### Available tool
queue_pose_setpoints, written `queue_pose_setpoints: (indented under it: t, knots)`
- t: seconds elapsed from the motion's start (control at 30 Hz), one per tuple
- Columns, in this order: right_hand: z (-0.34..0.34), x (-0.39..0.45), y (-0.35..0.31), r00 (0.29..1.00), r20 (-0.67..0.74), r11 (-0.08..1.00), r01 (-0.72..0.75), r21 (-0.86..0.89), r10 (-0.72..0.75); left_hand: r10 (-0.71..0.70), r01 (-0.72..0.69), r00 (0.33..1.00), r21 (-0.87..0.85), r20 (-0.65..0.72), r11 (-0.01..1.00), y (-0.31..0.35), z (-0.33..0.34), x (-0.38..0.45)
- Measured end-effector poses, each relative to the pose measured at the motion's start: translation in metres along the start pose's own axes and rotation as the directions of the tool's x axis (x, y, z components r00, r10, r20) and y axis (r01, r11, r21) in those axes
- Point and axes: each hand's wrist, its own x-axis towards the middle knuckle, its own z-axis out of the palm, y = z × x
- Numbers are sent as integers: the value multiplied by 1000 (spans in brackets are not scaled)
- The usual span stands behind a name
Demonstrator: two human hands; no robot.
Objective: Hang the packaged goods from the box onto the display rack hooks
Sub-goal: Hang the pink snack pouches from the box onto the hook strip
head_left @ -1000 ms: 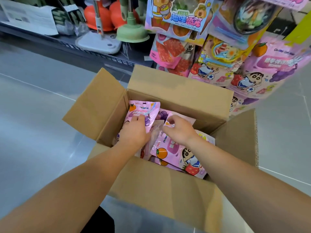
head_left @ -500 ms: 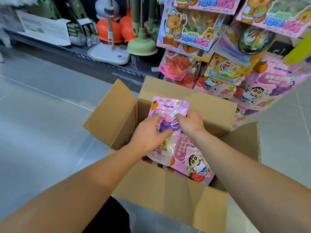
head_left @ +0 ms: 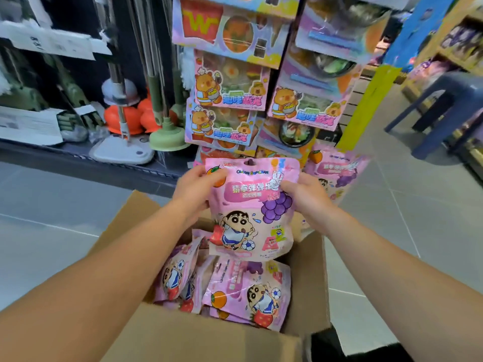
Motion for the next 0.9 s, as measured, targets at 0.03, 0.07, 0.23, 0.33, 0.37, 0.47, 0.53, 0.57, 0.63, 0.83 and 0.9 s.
queue_pose_setpoints:
  t: [0.03, 0.07, 0.23, 0.33, 0.37, 0.47, 0.53, 0.57, 0.63, 0.83, 0.9]
  knots:
    - [-8, 0, -1, 1000, -14, 1000, 0, 25, 0, 11, -10, 999, -19, 44, 1000, 4, 9, -1]
    - [-21, 1, -3, 1000, -27, 999, 8, 52, -6, 25, -21, 997, -48, 78, 999, 11, 26, -1]
    - [-69, 4, -8, 995, -103, 995, -3, 97, 13, 46, -41, 989, -40, 141, 998, 33, 85, -6]
    - [-101, 9, -10, 987, -156, 995, -34, 92, 48, 89, -100, 986, 78, 139, 992, 43, 121, -5]
    - [-111, 11, -9, 983, -177, 995, -32, 95, 48, 101, -115, 985, 95, 138, 989, 45, 130, -3]
    - [-141, 18, -6, 966, -259, 996, 34, 77, -13, 182, -207, 973, 194, 143, 959, 50, 156, 1]
    - [-163, 23, -6, 951, -306, 995, 73, 64, -51, 256, -295, 951, 250, 175, 922, 53, 178, 3]
    - [-173, 29, -3, 942, -330, 995, 86, 50, -65, 275, -320, 942, 260, 192, 911, 53, 189, 5]
    - [-190, 38, 2, 920, -379, 993, 118, 16, -103, 288, -343, 932, 278, 220, 897, 49, 208, 11]
    - [-217, 59, 37, 913, -377, 974, 80, -211, -156, 276, -359, 919, 310, 281, 880, 8, 238, 35]
    - [-218, 65, 44, 921, -352, 959, 69, -275, -167, 247, -314, 937, 283, 248, 906, -4, 241, 43]
